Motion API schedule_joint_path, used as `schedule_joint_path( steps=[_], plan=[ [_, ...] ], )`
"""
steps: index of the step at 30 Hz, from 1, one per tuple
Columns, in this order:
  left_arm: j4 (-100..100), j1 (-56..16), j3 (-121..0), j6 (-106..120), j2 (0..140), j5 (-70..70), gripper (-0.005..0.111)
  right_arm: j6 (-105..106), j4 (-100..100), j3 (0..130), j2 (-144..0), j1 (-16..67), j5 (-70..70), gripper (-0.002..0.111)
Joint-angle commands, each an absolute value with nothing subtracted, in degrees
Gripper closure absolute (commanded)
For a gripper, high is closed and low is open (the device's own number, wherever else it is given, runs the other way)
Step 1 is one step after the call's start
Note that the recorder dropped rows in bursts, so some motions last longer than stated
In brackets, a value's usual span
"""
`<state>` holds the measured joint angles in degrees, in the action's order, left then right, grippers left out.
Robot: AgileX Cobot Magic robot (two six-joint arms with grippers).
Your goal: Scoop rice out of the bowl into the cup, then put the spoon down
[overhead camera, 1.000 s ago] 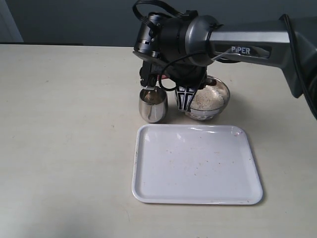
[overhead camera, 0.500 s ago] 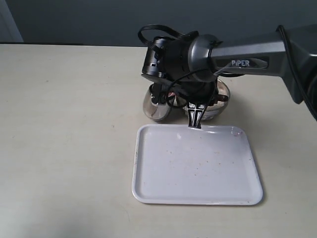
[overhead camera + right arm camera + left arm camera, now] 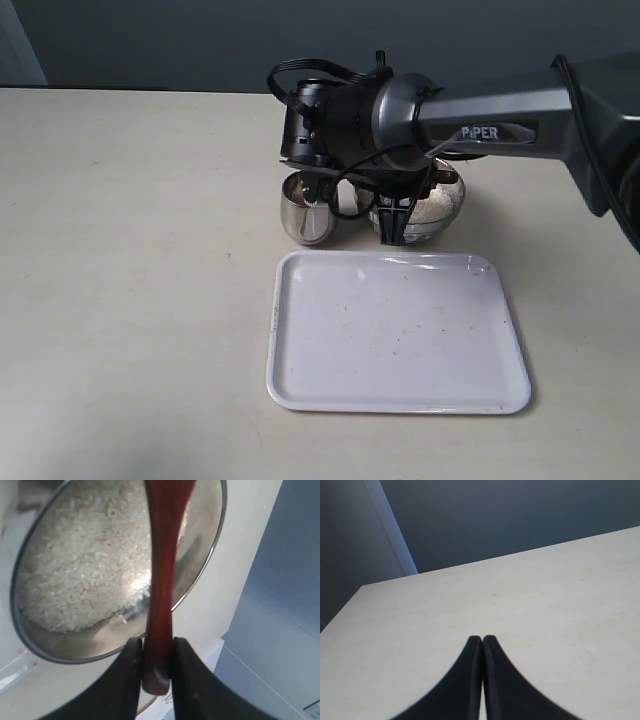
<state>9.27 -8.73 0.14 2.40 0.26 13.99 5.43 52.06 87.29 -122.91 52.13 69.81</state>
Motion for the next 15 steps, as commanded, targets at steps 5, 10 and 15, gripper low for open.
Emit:
schedule_joint_path(
  steps=[5,10,15],
  plan=[
    [9.1,-8.7,0.0,2.0,0.0,13.7,0.106,3.1,54.9,87.0,-122.4,53.1,70.0,0.109],
    [9.1,-8.7,0.0,2.0,0.0,13.7,0.106,2.8,55.7,87.0,-122.4,54.1,69.1,0.109],
    [9.1,-8.7,0.0,2.0,0.0,13.7,0.106,2.8,55.0,87.0,-122.4,54.4,70.0,0.109]
  ],
)
